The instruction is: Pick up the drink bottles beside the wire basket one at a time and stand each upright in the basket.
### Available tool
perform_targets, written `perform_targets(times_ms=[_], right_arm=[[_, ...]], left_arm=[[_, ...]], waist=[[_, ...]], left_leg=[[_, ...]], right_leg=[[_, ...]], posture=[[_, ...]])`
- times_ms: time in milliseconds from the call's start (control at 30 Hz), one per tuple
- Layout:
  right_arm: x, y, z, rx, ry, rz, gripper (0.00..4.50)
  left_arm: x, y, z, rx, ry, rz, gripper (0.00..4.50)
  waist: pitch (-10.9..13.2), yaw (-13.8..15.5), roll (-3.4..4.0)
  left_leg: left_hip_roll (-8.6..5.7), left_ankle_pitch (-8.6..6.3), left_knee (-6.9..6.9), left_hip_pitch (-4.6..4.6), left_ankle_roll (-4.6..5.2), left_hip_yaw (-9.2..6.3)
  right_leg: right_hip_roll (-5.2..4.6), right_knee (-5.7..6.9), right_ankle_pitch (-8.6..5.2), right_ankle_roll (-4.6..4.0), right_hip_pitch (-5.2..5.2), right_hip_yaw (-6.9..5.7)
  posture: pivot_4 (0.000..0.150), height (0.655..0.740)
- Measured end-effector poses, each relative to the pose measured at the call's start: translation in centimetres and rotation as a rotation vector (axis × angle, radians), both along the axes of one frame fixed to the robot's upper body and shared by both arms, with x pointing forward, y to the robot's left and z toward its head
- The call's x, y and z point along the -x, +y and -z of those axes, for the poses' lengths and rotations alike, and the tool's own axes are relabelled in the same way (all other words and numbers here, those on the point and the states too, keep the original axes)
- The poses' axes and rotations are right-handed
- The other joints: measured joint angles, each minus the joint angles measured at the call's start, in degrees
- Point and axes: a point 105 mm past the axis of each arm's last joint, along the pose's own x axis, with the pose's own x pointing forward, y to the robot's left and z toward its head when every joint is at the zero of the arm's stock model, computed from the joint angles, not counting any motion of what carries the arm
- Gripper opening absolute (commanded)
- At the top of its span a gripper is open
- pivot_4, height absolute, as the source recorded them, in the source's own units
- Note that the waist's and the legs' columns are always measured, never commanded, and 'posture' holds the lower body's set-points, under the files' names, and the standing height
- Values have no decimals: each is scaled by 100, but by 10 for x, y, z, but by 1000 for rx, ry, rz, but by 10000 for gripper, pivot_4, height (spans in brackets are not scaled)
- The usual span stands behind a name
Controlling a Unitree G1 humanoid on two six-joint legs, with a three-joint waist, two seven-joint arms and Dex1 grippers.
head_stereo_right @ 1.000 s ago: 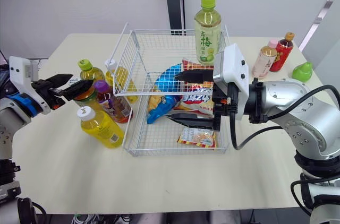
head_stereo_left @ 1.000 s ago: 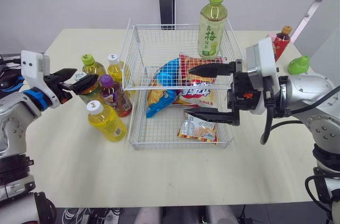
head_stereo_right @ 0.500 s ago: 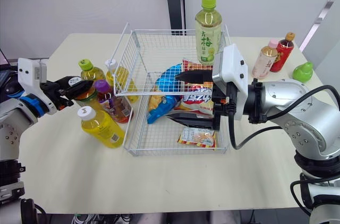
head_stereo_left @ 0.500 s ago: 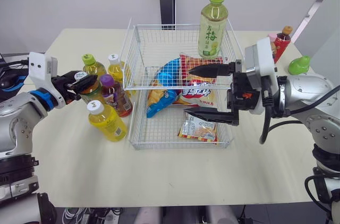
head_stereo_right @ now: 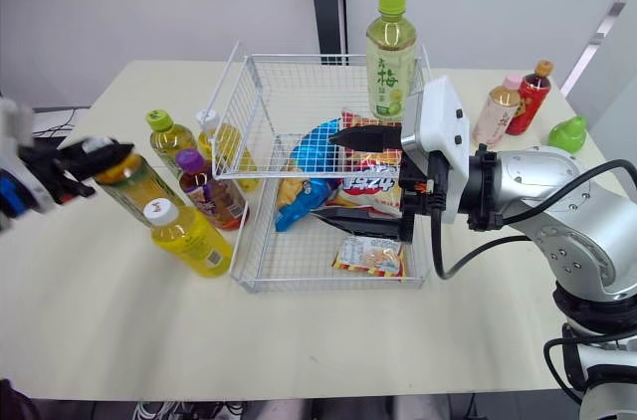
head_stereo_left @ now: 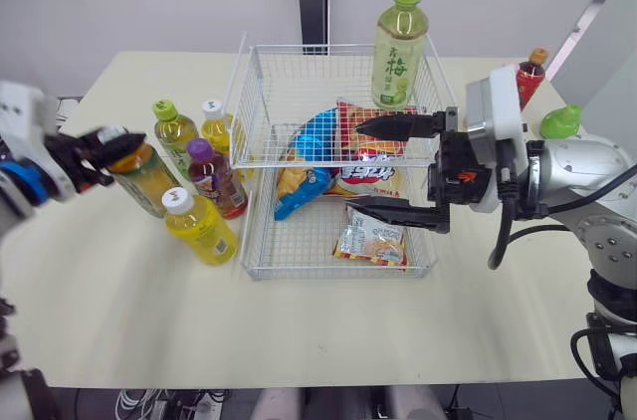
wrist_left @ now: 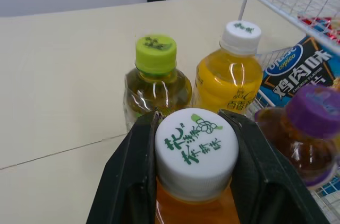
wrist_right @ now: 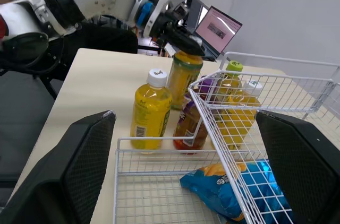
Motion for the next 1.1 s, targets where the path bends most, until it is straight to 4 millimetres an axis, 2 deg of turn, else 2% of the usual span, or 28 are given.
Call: perform_targets(times_ms=[100, 167, 300, 367, 400, 500, 633, 800, 1000, 1100], right_arm=[[2, -6, -5, 0, -33, -5, 45000], [2, -9, -5, 7, -38, 5, 45000], [-1, -19, -7, 29, -32, 55, 45000], [-4, -21, -5, 37, -18, 75, 45000], [-7, -24, -1, 44, 0, 98, 45000], [-11, -26, 3, 49, 15, 128, 45000], [-15, -30, 2, 45, 14, 174, 45000], [-20, -38, -4, 12, -9, 240, 45000], [-30, -57, -19, -35, -49, 366, 45000], [-28, -65, -19, -40, -44, 396, 45000]], left_arm=[[11, -9, -64, -42, -135, 54, 13488], [11, -17, -93, -40, -201, 86, 13488], [-4, -42, -148, 3, -283, 170, 13488], [-10, -55, -162, 9, -299, 205, 13488], [-19, -72, -175, 26, -302, 247, 13488], [-25, -108, -193, 6, -305, 346, 13488], [-36, -152, -193, -8, -259, 490, 13488], [-64, -207, -162, -54, -164, 619, 13488], [-92, -226, -122, -89, -93, 614, 13488], [-99, -232, -111, -80, -66, 607, 13488]], waist=[[0, 30, 0], [0, 35, 1], [0, 25, -4], [1, 1, -4], [3, 1, -9], [7, -22, -7], [8, -110, -4], [9, -119, -5], [10, -152, -6], [12, -135, -9]], left_leg=[[-10, 0, -1, -1, 1, 1], [-14, 0, -2, 0, 1, 8], [-7, 1, 8, -11, 1, 25], [-9, 0, 7, -17, 1, 29], [-8, 0, 8, -21, 1, 25], [-10, 0, 6, -29, 2, 31], [-8, 0, 4, -29, 2, 35], [-9, 1, 8, -30, 3, 37], [-9, 1, 7, -38, 3, 41], [-13, 1, 10, -53, 4, 42]], right_leg=[[-2, -16, 3, 6, 8, 1], [-2, -20, 5, 11, 11, -1], [10, -14, 7, 18, 9, -5], [10, -10, 6, 19, 2, -3], [13, -14, 6, 20, 1, -8], [7, -19, 5, 22, -5, 0], [6, -19, 2, 23, -10, 1], [5, -13, 3, 23, -10, 4], [-1, 13, 2, 23, -42, 13], [-6, 18, 2, 23, -56, 8]], posture=[[1500, 7378], [1500, 7378], [1500, 7378], [1500, 7378], [1500, 7378], [1500, 7378], [1500, 7378], [1500, 7378], [1500, 7378], [1500, 7378]])
